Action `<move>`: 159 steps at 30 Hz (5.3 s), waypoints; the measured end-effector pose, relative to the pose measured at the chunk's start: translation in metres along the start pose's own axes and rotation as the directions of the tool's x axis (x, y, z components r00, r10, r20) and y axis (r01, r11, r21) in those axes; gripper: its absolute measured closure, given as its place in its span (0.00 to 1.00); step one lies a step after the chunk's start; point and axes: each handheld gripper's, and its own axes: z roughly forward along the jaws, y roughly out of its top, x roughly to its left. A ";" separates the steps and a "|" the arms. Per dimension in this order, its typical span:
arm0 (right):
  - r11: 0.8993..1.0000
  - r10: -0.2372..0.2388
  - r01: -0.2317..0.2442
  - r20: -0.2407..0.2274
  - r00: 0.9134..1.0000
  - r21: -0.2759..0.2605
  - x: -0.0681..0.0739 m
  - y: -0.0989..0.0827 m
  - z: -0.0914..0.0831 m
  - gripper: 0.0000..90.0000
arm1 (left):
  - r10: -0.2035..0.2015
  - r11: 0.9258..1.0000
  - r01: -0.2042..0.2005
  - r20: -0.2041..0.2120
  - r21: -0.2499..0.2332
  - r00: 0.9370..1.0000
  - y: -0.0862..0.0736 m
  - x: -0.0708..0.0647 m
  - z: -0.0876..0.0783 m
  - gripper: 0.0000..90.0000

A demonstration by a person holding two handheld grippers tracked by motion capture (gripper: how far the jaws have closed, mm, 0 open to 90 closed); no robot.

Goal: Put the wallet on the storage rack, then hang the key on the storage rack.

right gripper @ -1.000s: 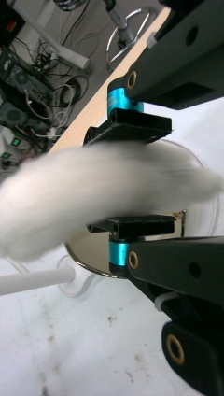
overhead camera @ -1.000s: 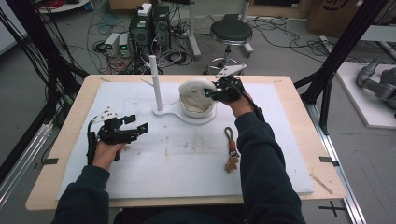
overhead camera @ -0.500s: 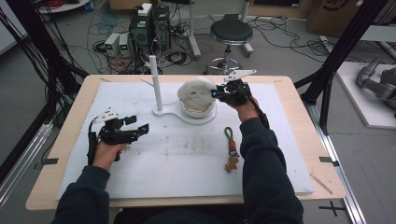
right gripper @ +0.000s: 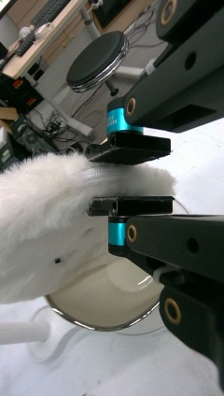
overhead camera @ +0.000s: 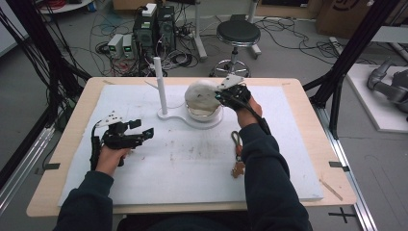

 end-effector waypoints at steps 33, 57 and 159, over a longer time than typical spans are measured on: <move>0.922 0.339 -0.365 -0.181 0.923 -0.134 -0.029 -0.043 -0.037 0.42 | 0.000 1.000 0.000 -0.003 -0.025 1.000 0.001 0.002 -0.003 0.26; 0.895 0.425 -0.438 -0.134 0.895 -0.086 -0.008 -0.150 -0.090 0.30 | 0.034 0.998 -0.036 -0.040 -0.044 0.999 0.000 0.001 -0.006 0.22; 0.910 0.318 -0.402 -0.455 0.832 -0.099 0.036 -0.107 -0.066 0.87 | 0.079 0.996 -0.083 -0.141 -0.027 0.987 -0.003 0.006 -0.009 0.25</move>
